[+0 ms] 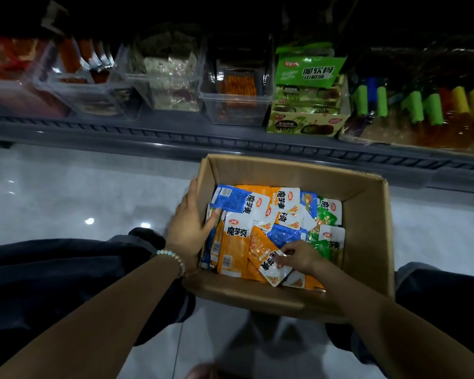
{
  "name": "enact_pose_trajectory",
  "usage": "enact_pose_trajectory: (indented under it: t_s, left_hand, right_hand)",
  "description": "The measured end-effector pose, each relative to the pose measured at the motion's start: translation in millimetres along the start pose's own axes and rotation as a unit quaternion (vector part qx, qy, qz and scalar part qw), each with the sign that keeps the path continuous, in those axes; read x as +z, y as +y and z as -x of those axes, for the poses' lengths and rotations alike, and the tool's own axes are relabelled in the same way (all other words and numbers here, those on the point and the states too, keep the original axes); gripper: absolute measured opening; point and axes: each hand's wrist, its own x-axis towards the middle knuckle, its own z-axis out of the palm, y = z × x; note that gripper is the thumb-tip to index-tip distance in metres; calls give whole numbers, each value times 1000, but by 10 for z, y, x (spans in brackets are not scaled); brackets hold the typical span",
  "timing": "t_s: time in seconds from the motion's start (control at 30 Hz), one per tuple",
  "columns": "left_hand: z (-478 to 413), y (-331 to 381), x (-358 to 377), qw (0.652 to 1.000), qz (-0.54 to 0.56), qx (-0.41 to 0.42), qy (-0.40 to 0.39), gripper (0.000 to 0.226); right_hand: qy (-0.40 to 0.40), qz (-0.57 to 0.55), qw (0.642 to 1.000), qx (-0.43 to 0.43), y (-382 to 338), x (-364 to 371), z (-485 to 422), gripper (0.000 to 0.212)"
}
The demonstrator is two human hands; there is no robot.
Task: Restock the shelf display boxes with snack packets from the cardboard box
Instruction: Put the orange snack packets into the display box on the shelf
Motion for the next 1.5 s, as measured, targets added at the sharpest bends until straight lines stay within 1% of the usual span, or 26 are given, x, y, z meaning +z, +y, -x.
enact_pose_trajectory:
  t_s: [0.1, 0.17, 0.23, 0.3, 0.4, 0.47, 0.53, 0.67, 0.77, 0.83, 0.9, 1.0, 1.07, 1.1, 1.17, 1.23, 1.3, 1.33, 1.37, 1.4, 1.43, 1.5]
  left_hand:
    - [-8, -14, 8, 1000, 2, 4, 2, 86]
    - [-9, -20, 11, 1000, 2, 6, 5, 87]
    - [-8, -25, 9, 1000, -2, 11, 8, 87]
    - [-15, -24, 3, 1000, -7, 15, 5, 88]
    - [-22, -23, -8, 1000, -11, 17, -7, 89]
    - [-23, -17, -23, 1000, -13, 17, -15, 89]
    - [-20, -15, -32, 1000, -7, 19, -20, 88]
    - [-28, -23, -55, 999, 1, 21, -28, 87]
    - [-38, -56, -52, 999, 1, 32, -34, 88]
    - [-50, -85, -41, 999, 8, 37, -32, 88]
    - [-50, -92, -30, 999, 16, 34, -32, 87]
    - [-25, -77, -23, 998, 35, 39, -21, 84]
    - [-28, -46, -43, 998, 22, 50, -12, 84]
    - [-41, -12, -64, 997, -4, 71, -3, 85]
    - [-105, 124, -145, 989, -56, 138, 16, 84]
    - [-207, 345, -248, 973, -104, 208, 7, 82]
    - [-329, 613, -352, 958, -143, 247, -40, 89]
    - [-386, 763, -414, 952, -158, 246, -86, 94]
    - [-428, 918, -491, 948, -169, 232, -139, 95]
    - [-439, 1068, -584, 942, -168, 213, -199, 90]
    - [-423, 1227, -677, 934, -152, 191, -263, 78]
    - [-380, 1520, -830, 906, -100, 145, -386, 44]
  right_hand:
    - [-19, 15, 1000, 0, -18, -40, -7, 21]
    - [-46, 3, 999, -6, -65, -158, 27, 19]
    - [-63, -21, 998, -8, -113, -343, 86, 11]
    - [-56, -31, 998, -4, -124, -572, 131, 11]
    - [-45, -21, 999, 11, -105, -911, 187, 24]
    - [-33, -52, 998, 20, -96, -1073, 254, 22]
    - [-21, -106, 994, 20, -118, -1123, 343, 18]
    - [-9, -248, 968, 32, -157, -879, 348, 30]
    - [-19, -345, 938, 35, -307, -473, 274, 32]
    - [0, -382, 923, 45, -456, -173, 223, 35]
    - [28, -423, 904, 62, -575, 83, 161, 27]
    - [16, -474, 878, 59, -670, 265, 62, 11]
    - [-5, -462, 886, 39, -706, 210, 46, 12]
    - [-13, -438, 898, 32, -706, 139, 40, 17]
    - [-31, -372, 928, 9, -737, -77, 96, 30]
    - [-43, -300, 953, -30, -764, -359, 210, 26]
    - [-52, -229, 970, -60, -801, -690, 373, 32]
    - [-67, -196, 975, -73, -832, -872, 474, 34]
    - [-93, -169, 978, -84, -869, -1048, 580, 32]
    - [-122, -146, 977, -93, -924, -1216, 713, 27]
    - [-142, -124, 977, -99, -985, -1363, 846, 23]
    - [-150, -80, 979, -116, -1126, -1624, 1127, 17]
